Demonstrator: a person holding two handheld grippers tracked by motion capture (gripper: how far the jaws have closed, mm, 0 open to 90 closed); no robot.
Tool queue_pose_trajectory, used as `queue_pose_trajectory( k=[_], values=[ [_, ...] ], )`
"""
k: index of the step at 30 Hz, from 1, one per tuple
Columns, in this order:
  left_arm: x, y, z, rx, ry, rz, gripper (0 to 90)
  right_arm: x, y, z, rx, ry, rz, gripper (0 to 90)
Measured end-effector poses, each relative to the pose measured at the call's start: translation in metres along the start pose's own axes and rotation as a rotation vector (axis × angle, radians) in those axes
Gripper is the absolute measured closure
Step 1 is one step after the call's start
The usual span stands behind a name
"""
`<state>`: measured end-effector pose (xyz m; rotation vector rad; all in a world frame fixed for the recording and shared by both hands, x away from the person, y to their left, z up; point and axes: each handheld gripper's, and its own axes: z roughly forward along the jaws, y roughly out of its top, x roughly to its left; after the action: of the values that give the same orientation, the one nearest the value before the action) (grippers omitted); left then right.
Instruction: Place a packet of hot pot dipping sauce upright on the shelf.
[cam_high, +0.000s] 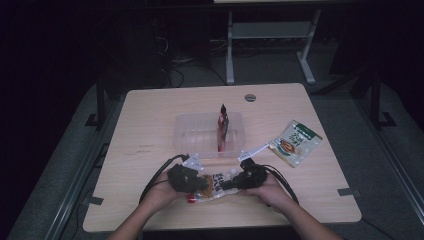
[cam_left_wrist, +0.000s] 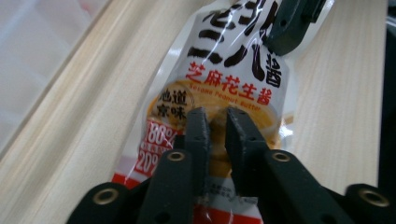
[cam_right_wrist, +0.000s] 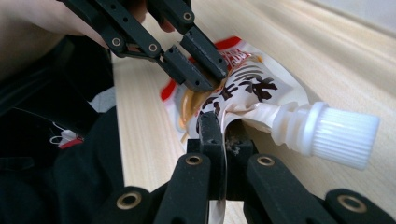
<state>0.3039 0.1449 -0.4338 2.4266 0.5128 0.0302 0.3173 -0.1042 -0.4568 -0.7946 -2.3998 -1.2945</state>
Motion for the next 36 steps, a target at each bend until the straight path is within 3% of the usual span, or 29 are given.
queue_pose_trajectory(
  k=[4,7,11,19,21,30,36],
  values=[
    [0.001,-0.004,-0.016,-0.008,0.021,0.004,76.6,0.002,0.002,-0.008,-0.023,0.013,-0.009,89.6],
    [0.006,-0.011,-0.026,0.004,0.037,0.003,82.6,0.003,0.002,-0.014,-0.047,0.026,-0.013,89.7],
    [0.01,-0.016,-0.03,-0.002,0.04,-0.025,85.2,0.005,0.004,-0.021,-0.08,0.05,-0.026,89.7],
    [0.005,-0.01,-0.016,0.011,0.006,0.002,85.7,0.013,0.008,-0.026,-0.099,0.073,-0.057,89.7],
    [0.002,-0.008,-0.011,0.008,-0.006,-0.005,85.8,0.014,0.008,-0.026,-0.118,0.081,-0.073,89.8],
    [-0.014,0.007,0.004,-0.018,-0.07,0.037,85.7,0.019,0.013,-0.032,-0.188,0.14,-0.09,89.9],
    [-0.022,0.012,0.01,-0.009,-0.084,0.063,83.3,0.018,0.013,-0.035,-0.198,0.134,-0.094,89.9]
  ],
)
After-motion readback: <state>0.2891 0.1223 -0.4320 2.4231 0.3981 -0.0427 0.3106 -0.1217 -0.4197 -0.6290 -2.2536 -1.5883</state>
